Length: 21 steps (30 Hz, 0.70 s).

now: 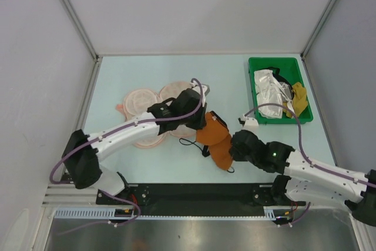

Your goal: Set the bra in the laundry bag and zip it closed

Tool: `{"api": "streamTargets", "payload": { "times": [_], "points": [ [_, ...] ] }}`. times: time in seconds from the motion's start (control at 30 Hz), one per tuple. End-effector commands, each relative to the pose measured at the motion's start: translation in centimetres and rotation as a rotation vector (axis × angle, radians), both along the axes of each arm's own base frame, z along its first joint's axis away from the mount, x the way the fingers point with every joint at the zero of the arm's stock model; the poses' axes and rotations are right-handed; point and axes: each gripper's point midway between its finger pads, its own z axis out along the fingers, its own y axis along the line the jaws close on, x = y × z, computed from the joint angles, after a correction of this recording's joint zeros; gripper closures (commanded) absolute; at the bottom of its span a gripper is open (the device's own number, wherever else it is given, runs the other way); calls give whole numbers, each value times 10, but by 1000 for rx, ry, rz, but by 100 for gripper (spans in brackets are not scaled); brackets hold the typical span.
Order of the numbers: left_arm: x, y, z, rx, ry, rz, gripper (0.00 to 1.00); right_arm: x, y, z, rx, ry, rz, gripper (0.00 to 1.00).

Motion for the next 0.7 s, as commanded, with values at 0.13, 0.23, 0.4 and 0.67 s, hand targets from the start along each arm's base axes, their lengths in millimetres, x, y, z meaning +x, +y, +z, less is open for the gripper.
{"api": "streamTargets", "payload": {
  "times": [0.13,0.23,0.4,0.67],
  "points": [
    [-4,57,19,-72,-41,312,100,44,-10,38,-505,-282,-41,97],
    [-5,77,13,-41,-68,362,100,51,13,30,-526,-303,14,90],
    [-12,112,10,34,-75,405,100,31,105,15,-226,-224,297,60],
    [-31,172,-1,119,-96,530,100,-47,171,28,445,12,624,22]
  ]
}}
